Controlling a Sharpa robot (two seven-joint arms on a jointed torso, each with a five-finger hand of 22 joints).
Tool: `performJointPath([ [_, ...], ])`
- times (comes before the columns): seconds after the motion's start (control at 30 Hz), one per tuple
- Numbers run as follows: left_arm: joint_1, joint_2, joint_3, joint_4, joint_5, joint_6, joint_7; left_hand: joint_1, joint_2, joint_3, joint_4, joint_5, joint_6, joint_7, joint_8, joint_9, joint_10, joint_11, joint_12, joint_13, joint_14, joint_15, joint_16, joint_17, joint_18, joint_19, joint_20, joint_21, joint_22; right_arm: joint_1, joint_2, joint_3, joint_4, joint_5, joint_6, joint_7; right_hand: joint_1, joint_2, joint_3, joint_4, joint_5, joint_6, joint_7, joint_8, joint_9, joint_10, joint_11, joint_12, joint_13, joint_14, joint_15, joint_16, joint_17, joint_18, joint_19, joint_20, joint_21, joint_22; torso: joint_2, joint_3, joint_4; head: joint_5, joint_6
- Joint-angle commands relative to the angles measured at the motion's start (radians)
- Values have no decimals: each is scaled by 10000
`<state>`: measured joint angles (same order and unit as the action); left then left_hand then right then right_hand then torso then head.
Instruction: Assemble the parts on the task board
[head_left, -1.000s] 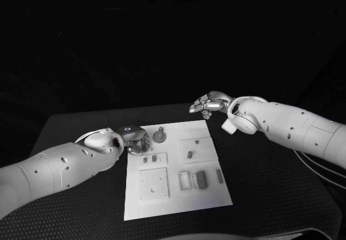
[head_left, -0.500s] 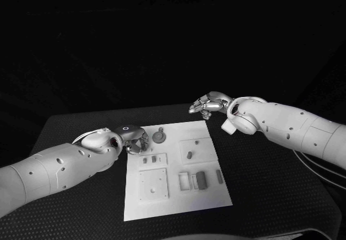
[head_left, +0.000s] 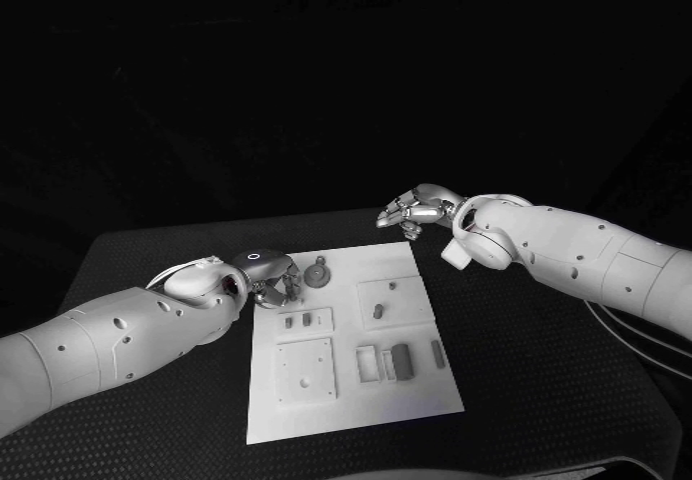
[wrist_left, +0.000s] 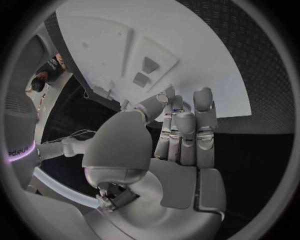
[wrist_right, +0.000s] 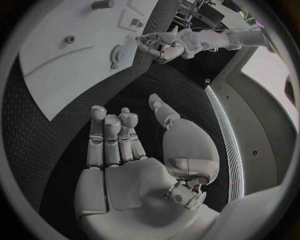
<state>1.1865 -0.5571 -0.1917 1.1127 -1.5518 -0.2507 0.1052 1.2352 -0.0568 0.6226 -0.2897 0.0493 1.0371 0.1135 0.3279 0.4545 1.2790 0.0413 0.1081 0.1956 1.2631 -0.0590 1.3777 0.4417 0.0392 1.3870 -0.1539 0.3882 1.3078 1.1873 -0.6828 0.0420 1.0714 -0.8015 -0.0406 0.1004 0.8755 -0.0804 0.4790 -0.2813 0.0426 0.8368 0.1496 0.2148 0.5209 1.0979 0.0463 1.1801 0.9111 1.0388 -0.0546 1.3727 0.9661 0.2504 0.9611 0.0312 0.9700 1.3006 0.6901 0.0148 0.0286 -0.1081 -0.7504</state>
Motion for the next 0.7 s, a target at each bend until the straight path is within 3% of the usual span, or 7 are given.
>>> performJointPath([
  [0.03,4,82,9,6,44,-72,153,41,58,72,-15,46,74,2,25,11,123,67,29,12,37,-67,-56,16,870,14,-48,56,208,-1,23,3,8,11,52,90,-8,54,55,-8,60,15,89,-15,-4,-27,-19,54,-13,-16,-68,51,-11,114,47,-9,13,-14,6,3,-13,-2,10],
  [0.5,0,367,-2,-275,44,214,149,41,60,81,-12,47,71,4,22,9,124,67,20,13,35,-67,-61,17,863,13,-50,54,207,-1,35,3,10,11,58,87,-11,54,54,-7,60,14,89,-15,-3,-27,-19,55,-16,-16,-68,50,-13,114,47,-10,12,-14,11,12,-17,6,-4],
  [0.7,-1,397,-7,-325,30,275,130,42,65,87,-12,47,66,6,19,7,122,67,14,13,33,-67,-64,18,860,11,-52,53,206,0,36,3,15,11,58,86,-12,53,54,-8,59,14,89,-15,-3,-27,-19,55,-18,-16,-68,51,-14,114,47,-10,12,-15,10,9,-9,-76,-61],
])
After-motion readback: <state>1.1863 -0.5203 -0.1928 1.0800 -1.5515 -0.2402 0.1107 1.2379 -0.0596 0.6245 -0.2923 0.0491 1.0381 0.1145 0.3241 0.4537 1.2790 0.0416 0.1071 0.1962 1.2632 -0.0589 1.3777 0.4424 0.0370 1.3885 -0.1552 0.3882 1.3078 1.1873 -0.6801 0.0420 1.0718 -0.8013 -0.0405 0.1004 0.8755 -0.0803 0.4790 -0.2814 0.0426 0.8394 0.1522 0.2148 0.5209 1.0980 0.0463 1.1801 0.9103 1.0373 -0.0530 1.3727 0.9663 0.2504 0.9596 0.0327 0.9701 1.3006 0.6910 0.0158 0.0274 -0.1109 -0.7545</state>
